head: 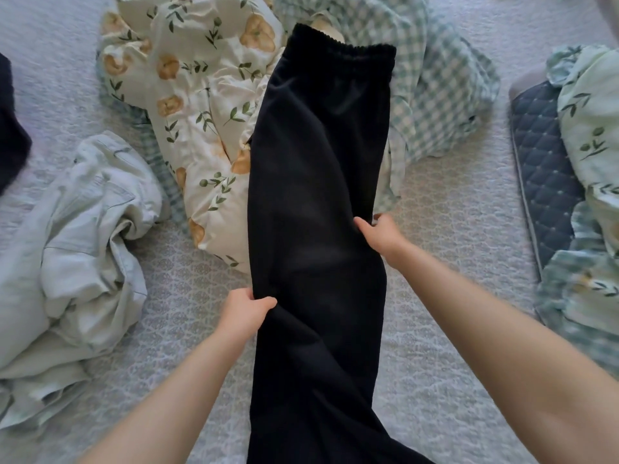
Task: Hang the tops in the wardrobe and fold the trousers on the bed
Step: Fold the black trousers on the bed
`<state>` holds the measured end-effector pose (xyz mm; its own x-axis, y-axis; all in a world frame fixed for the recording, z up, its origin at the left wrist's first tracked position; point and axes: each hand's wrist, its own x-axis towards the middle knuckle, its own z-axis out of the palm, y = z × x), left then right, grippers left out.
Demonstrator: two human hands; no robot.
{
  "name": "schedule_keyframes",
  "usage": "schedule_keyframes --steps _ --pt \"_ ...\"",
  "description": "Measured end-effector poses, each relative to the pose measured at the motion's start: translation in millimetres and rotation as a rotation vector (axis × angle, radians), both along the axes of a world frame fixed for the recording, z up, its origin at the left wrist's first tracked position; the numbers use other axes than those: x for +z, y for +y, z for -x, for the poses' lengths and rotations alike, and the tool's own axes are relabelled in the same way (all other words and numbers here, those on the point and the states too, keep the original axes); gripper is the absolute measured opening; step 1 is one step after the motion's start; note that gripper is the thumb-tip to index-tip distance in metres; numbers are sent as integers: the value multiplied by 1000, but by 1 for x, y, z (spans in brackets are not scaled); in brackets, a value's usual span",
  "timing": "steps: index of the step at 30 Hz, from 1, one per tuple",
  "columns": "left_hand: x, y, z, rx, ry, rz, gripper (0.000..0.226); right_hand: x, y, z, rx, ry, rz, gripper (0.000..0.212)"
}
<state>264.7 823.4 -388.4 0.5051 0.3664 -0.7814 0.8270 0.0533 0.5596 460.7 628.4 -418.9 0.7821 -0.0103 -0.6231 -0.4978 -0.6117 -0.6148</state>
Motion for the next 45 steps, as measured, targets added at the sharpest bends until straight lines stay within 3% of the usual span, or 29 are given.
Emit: schedule_keyframes --steps 5,10,13,15,18,20,22,26,30,34,37,41,45 --pt "-4 10 9 25 -34 217 16 6 -12 -14 -145 -66 -111 24" --pt "-9 11 16 95 -99 211 19 17 -36 -20 -107 -148 -59 29" --pt "-14 2 28 117 -98 248 21 13 -45 -2 -107 -32 -80 49" --pt "-16 -8 41 22 -48 265 22 4 -59 26 -72 87 -41 58" --pt "-21 -29 67 -97 48 240 25 -13 -77 78 -51 194 -39 46" --pt "-28 -42 83 -55 64 251 29 -21 -83 110 -71 205 -95 36" --pt "-29 -55 98 38 46 317 18 -23 -87 142 -76 262 -160 27" --pt "-30 -73 115 247 50 354 21 -23 -94 200 -18 347 -253 35" --pt "-29 -73 138 166 17 413 24 -16 -104 243 124 460 -184 15" --pt "-30 -73 160 -30 35 358 38 -13 -115 275 115 506 -157 19" --pt "-37 -62 176 -29 108 324 34 -8 -117 295 108 503 -219 7" --pt "-42 -44 191 30 119 157 26 -7 -112 316 158 464 -172 12" --pt "-42 -40 198 -1 99 57 20 -9 -104 325 92 465 -158 29"
